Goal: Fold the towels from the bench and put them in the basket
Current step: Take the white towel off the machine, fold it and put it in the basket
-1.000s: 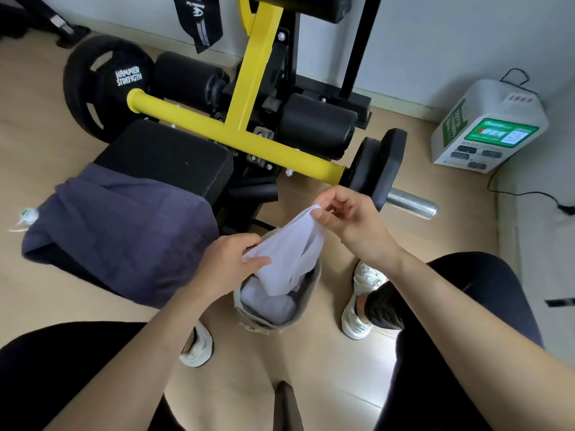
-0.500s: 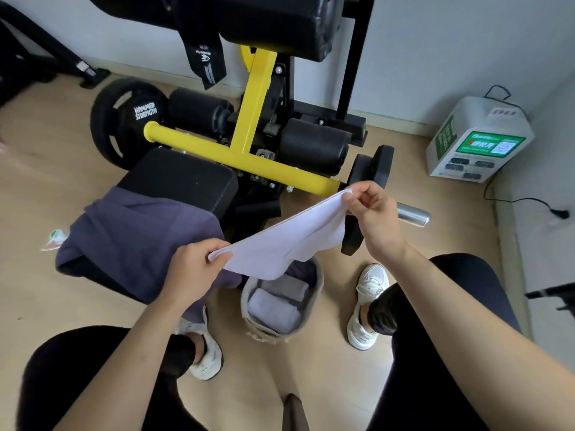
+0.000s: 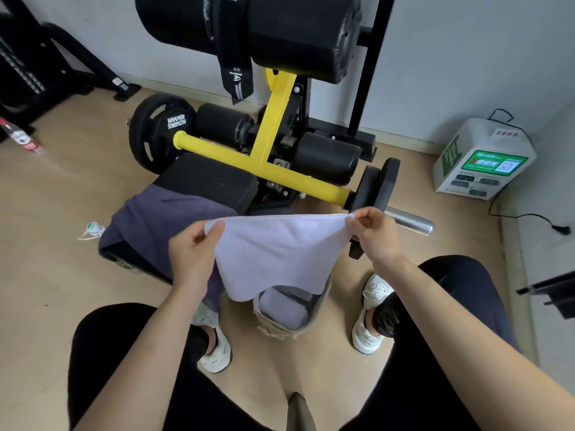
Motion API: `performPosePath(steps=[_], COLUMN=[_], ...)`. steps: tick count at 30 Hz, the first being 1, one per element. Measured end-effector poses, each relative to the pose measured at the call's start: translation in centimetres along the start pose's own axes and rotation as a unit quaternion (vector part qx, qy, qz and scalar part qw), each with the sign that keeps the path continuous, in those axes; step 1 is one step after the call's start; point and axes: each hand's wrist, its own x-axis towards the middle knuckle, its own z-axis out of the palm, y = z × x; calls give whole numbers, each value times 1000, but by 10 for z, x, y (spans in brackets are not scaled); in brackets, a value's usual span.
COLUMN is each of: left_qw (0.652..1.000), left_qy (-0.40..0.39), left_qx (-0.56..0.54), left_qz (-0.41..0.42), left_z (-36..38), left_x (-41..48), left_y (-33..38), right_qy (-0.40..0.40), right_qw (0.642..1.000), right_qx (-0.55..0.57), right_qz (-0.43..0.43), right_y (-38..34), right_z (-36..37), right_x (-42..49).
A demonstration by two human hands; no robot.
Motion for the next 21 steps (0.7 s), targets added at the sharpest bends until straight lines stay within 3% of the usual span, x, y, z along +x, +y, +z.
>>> performPosePath(steps=[5,10,21], left_qw=[995,982,974], left_qy=[-17,-33,-175], left_qx=[-10,-75,-60], left_qz=[-94,-171,-128], left_z=[7,27,64], left_x=[-18,-28,-59], left_y=[-22,-32,-8], right_qy=[7,-43,-148], right_qw=[996,985,984], right_qx=[63,125,96], right_qz=[61,111,-7], right_y=[19,29,16], right_z=[4,13,42], right_x=[-11,-17,-52])
